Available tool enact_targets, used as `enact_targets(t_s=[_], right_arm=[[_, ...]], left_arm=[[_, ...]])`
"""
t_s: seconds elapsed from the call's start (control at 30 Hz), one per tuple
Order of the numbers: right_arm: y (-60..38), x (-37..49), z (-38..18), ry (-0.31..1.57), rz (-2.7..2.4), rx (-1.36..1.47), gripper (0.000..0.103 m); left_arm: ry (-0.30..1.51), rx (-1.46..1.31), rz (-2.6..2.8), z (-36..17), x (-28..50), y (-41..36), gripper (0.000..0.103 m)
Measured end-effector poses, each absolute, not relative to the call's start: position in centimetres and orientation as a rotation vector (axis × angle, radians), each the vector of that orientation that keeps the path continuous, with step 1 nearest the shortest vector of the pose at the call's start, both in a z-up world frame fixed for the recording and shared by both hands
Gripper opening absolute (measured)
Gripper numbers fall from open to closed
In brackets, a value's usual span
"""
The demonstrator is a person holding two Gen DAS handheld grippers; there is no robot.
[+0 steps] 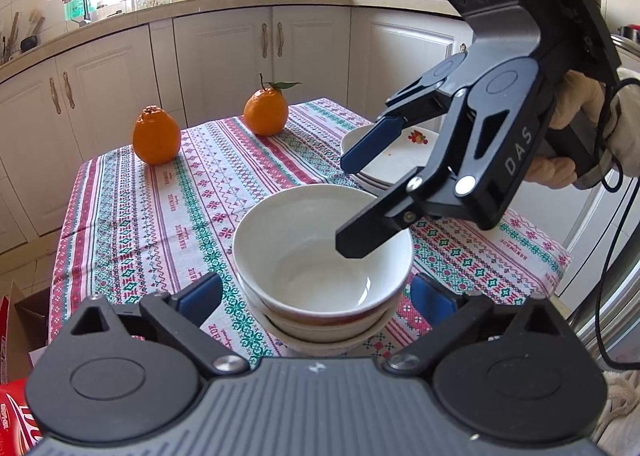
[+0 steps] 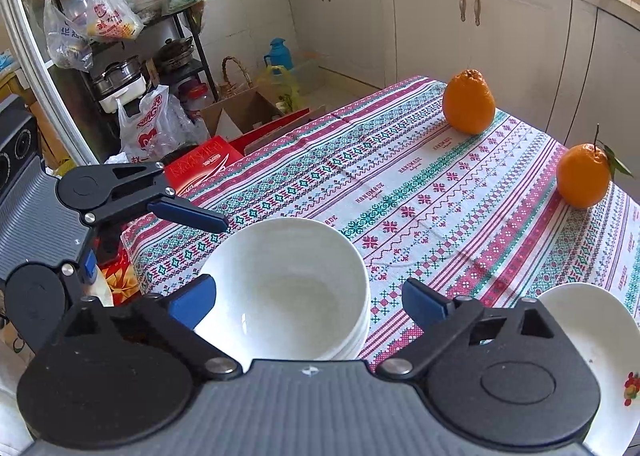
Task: Organize plates and bowls
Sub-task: 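Grasp one side of the bowl stack with the left tool while the right tool grasps the other side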
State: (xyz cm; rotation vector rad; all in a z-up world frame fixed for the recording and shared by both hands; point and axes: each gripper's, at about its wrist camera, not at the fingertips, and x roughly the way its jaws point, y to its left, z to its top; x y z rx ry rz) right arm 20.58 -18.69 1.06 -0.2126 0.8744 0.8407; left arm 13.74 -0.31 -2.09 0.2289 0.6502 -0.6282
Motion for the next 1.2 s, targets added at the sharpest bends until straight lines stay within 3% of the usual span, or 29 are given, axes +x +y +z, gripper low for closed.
enact_targets(t_s=[0.33,0.57,1.2], right_arm=[[-19.3,17.2,2.1,0.756,0.796,-0.302,0.103],[-19.4,13.1,1.5,0.679,0.782,-0.432,0.103],[-19.7,12.7,-4.5,0.77,0.692,-0.468,0.103]], left_arm=[[0.549,0.293,-0.654,-0.9,12.0,1.0,0.1],[0.6,0.292,-0.659,-1.6,12.1,1.7,0.1],[0.72,0.417,-0.734,-6.2,14.7,1.0,0.1]])
